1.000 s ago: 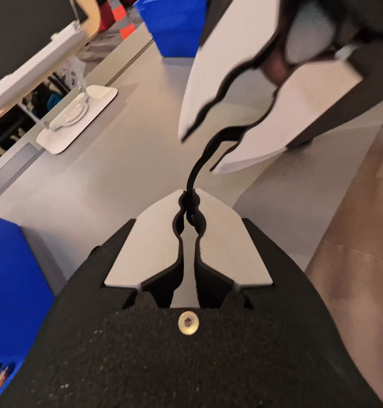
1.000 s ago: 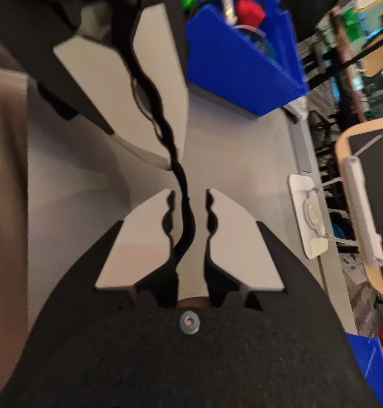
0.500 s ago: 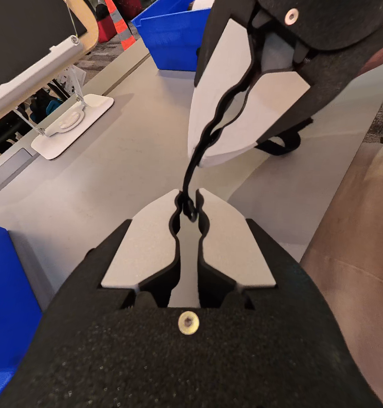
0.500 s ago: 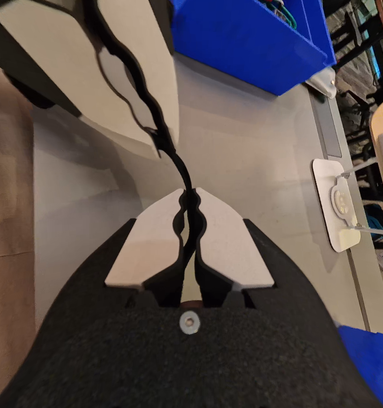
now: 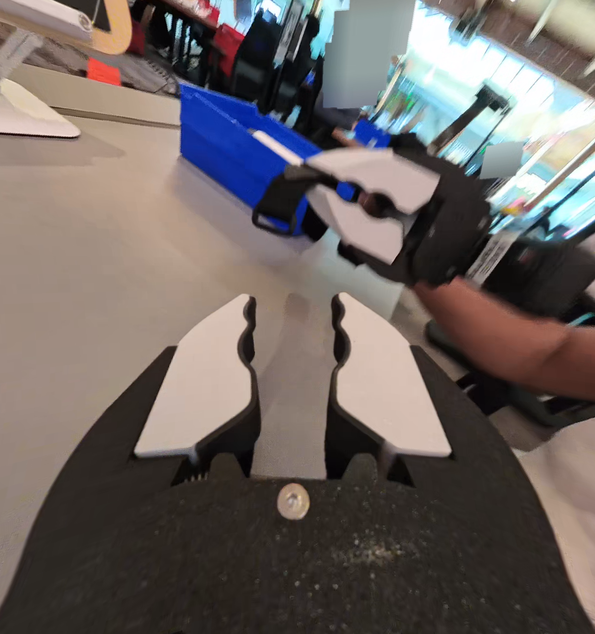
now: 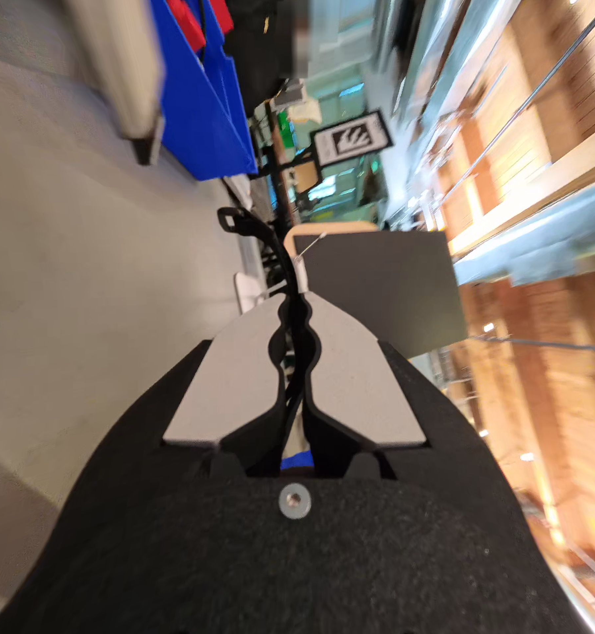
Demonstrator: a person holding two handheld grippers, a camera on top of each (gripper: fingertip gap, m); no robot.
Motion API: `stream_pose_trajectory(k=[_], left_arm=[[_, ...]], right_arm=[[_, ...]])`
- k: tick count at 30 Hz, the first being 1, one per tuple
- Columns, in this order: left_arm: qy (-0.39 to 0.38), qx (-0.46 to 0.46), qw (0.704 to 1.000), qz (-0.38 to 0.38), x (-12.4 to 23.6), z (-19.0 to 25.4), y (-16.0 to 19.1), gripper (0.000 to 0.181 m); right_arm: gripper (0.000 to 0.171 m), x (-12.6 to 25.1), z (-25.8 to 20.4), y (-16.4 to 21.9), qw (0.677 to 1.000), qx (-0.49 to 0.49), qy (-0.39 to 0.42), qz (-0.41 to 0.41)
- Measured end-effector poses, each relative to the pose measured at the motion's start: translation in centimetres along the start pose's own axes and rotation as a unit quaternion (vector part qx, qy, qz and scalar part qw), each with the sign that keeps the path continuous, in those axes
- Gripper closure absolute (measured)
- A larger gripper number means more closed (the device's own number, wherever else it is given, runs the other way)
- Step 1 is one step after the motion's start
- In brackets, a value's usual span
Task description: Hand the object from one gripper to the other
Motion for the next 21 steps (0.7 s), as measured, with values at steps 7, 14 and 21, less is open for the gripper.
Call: stream_pose_trajectory(k=[7,14,21], left_arm=[[0.208,0.188,0.958,0.065,0.5,0.5,-0.5,0.131],[0.269,0.251,0.925,0.096,0.2,1.1,-0.5,0.134],[0.245,0.254,0.931,0.089,0.7,-0.3,0.0,0.176]], right_arm=[[0.167,1.5,-1.8,-3.4,0.985,0.078,0.117,0.096],[0.167,2.3,-2.4,-4.8,0.970,0.109,0.169,0.137],[0.166,1.2,-4.3,-4.3,0.985,0.094,0.088,0.118]])
Point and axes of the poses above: each gripper's, where its closed fingertips meet, x back along the fingers, y out of its underside, z = x × y across the jaws, the point moved 7 cm from there along x, back along the fingers, and after that the axes turned 2 degrees about y, right-handed, at the moved point
